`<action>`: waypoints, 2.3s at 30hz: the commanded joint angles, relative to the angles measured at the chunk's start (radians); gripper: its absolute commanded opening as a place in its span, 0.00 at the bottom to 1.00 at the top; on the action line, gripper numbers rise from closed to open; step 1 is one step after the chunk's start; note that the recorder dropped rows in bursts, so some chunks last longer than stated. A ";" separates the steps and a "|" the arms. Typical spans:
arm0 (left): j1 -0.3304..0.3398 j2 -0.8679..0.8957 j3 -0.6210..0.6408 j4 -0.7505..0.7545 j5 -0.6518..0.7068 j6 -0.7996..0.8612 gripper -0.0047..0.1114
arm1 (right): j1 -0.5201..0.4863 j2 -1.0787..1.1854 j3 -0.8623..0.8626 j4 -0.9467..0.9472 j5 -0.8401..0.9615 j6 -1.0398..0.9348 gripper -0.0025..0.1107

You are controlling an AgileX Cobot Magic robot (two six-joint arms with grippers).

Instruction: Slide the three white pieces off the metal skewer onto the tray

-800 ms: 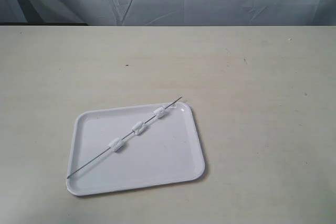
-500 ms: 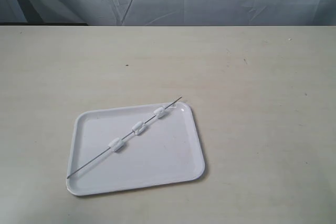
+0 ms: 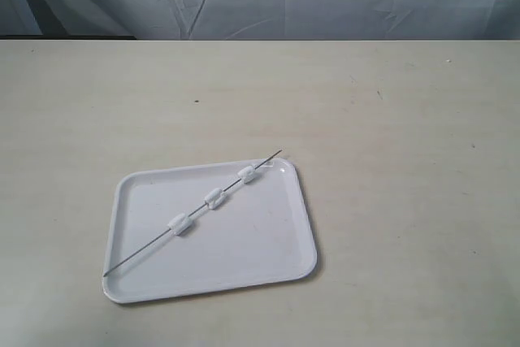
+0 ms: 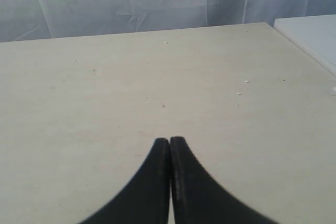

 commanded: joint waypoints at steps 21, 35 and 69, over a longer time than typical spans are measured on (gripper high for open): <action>-0.003 -0.004 0.003 0.043 -0.901 -0.171 0.04 | -0.003 -0.008 0.001 0.236 -0.669 0.000 0.02; -0.003 0.059 -0.281 0.476 -0.883 -0.709 0.04 | 0.117 0.043 -0.225 0.288 -0.578 0.275 0.02; -0.228 1.468 -0.475 1.885 -0.918 -1.589 0.41 | 0.313 1.358 -1.205 0.331 0.626 -0.081 0.02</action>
